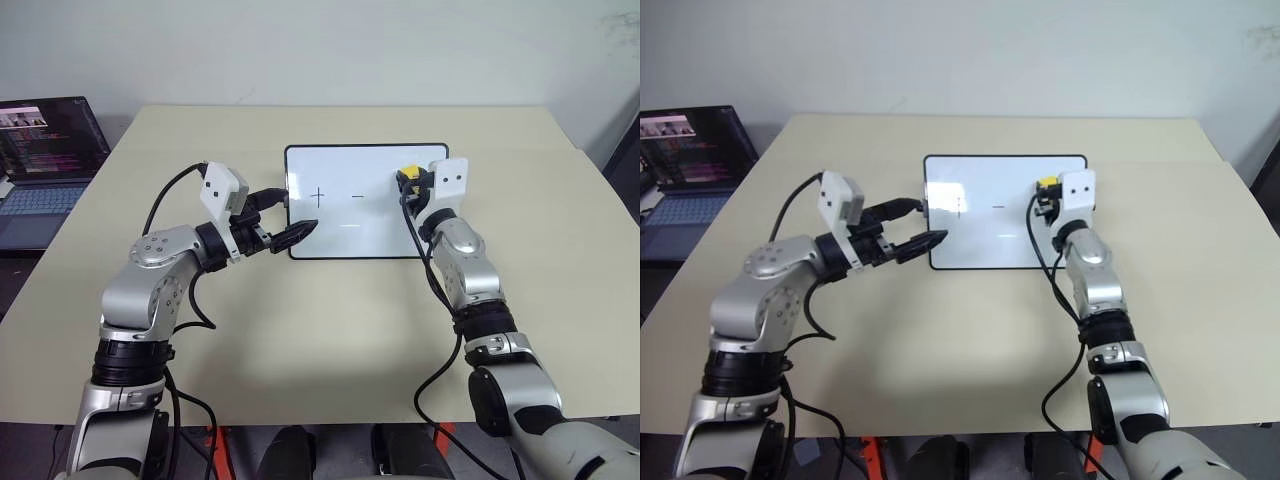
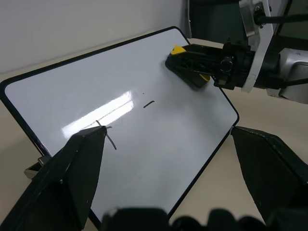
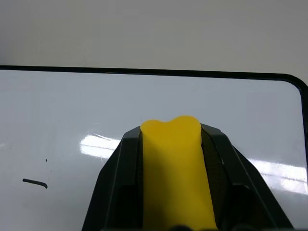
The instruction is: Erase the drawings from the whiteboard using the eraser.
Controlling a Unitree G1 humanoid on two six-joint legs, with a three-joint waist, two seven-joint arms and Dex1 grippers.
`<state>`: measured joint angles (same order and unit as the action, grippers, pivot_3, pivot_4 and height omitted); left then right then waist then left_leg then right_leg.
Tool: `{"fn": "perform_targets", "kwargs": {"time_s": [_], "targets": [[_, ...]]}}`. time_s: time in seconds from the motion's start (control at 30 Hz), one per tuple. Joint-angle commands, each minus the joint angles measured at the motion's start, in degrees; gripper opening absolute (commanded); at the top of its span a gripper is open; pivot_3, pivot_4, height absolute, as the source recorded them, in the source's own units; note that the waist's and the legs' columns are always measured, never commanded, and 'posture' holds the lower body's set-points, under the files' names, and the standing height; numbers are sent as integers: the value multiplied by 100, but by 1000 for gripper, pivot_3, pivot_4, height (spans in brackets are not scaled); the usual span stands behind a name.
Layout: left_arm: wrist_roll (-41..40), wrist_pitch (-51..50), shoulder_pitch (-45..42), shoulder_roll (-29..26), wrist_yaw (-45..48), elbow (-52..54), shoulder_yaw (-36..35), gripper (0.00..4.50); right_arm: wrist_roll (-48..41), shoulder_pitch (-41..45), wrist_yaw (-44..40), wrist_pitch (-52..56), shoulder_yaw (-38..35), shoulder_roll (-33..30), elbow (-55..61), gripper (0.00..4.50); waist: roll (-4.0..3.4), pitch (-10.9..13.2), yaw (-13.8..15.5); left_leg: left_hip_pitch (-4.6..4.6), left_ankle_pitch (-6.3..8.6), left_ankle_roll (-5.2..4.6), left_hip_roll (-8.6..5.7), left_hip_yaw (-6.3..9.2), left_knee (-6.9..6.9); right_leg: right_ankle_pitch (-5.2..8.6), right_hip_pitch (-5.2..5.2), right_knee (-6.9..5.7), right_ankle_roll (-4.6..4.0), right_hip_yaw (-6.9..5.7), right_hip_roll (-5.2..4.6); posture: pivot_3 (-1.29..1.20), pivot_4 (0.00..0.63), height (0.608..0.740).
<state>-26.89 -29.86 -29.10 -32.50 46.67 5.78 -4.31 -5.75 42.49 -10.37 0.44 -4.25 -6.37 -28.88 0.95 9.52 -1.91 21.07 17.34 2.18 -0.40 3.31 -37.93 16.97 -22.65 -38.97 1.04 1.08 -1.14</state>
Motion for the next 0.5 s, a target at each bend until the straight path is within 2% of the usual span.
{"fn": "perform_targets", "kwargs": {"time_s": [0.03,0.3,0.5], "targets": [[-74,-1,17,-86,-50,303,-155,4500,7,-330,-44,85,25,-35,298,1290,0,0,2,-1,0,0,0,0,-1,0,1,-1,0,-1,0,0,150,740],[-69,-38,-34,-60,-58,284,-124,4500,-45,-1281,-36,792,132,-17,1630,1290,1,-1,7,-6,0,-1,0,3,-3,0,7,-4,0,-1,0,0,150,740],[-65,-23,-88,-41,-41,215,-84,4500,-47,-1438,4,1176,8,-151,2200,1290,1,-1,5,-7,0,0,0,3,-3,0,7,-4,0,-2,1,0,150,740]]}}
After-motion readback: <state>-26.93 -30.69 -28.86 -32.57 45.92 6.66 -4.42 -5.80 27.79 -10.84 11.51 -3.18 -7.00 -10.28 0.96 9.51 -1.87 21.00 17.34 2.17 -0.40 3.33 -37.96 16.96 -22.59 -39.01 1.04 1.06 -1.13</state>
